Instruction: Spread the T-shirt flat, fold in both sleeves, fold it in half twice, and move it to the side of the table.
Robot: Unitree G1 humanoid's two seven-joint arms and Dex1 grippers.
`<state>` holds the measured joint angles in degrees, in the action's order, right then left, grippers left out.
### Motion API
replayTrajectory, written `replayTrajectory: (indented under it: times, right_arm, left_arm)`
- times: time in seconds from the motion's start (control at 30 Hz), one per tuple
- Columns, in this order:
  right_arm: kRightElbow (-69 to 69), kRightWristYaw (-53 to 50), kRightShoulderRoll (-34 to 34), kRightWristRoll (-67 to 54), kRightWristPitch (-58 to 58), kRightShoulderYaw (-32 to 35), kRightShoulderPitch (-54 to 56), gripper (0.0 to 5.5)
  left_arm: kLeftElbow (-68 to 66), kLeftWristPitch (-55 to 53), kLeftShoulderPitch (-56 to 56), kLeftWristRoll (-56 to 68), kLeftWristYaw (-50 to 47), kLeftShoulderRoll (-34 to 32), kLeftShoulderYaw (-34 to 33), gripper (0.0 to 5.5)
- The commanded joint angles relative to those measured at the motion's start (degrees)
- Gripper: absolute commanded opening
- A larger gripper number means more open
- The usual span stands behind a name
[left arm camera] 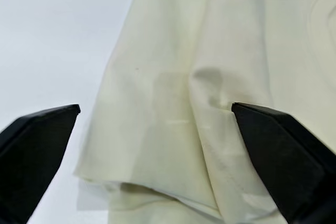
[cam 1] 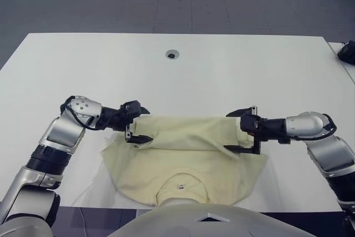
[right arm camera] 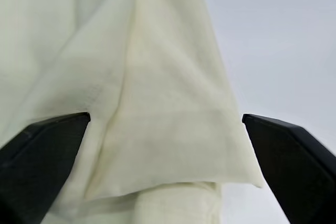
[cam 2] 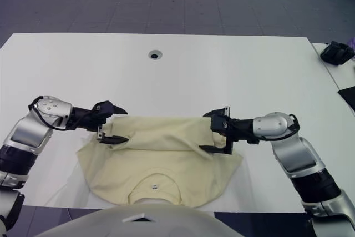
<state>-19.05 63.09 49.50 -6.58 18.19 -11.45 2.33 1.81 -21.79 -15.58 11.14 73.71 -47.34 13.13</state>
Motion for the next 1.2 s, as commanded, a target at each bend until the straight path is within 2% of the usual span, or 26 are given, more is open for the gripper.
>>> replayTrajectory:
  times: [0.03,0.23,0.53,0.8,1.1,1.2]
  right_arm:
    - [-3.54,-0.20,1.13,0.15,0.76,-0.79,-2.83,5.40]
    - [-4.81,-0.46,2.09,0.40,1.21,-0.32,-5.53,5.40]
    - [-11.11,4.56,5.11,-14.50,19.28,3.01,-7.66,5.40]
    - [-8.21,-4.44,2.67,-19.89,36.52,5.39,-3.29,5.40]
    - [-7.83,-4.98,3.65,-24.94,42.51,5.98,-2.65,5.40]
    - [-8.54,-4.68,4.05,-27.54,44.47,6.98,-2.36,4.92]
  left_arm:
    - [4.54,-3.07,1.85,4.23,1.97,-3.65,-4.39,5.37]
    - [6.12,-6.66,-0.23,6.91,0.40,-3.22,-6.49,5.37]
    - [7.61,-7.93,1.12,7.40,-1.36,-2.02,-4.84,5.37]
    - [8.35,-8.43,1.98,7.60,-2.00,-1.89,-5.09,5.37]
    - [8.80,-8.63,2.72,7.70,-2.62,-1.78,-5.14,5.37]
    - [8.68,-8.55,2.89,7.69,-2.73,-1.79,-5.18,5.40]
